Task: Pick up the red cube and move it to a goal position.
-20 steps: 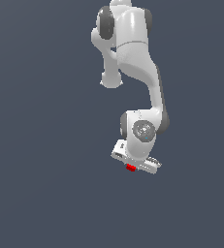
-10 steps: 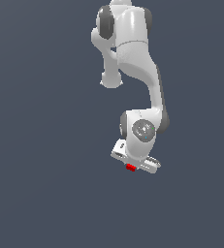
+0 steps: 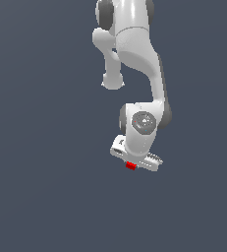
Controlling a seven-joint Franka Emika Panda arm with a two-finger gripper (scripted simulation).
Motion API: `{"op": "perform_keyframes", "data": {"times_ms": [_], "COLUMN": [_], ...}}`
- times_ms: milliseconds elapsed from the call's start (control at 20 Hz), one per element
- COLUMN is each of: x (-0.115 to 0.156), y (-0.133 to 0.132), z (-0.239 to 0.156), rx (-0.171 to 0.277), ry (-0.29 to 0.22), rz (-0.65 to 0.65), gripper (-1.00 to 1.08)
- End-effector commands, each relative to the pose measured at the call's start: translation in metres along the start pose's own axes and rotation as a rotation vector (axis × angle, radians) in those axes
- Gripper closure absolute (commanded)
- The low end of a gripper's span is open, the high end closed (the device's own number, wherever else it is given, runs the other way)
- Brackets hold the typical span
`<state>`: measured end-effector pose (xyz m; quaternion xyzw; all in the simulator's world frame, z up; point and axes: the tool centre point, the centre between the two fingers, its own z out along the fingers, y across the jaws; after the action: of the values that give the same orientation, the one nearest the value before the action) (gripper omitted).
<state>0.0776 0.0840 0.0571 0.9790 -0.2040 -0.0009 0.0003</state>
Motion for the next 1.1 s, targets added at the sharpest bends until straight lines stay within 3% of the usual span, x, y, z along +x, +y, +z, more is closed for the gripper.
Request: {"op": "perform_keyframes", "data": {"times_ms": [0,1050], "x": [0.0,-0.01], "y": [0.006,0.089], "z": [-0.018,-0.248], "rx": [0.001,0.002], "ry": [0.001,0.001], "rz": [0.0,0.001], "gripper": [1.08,1.08]}}
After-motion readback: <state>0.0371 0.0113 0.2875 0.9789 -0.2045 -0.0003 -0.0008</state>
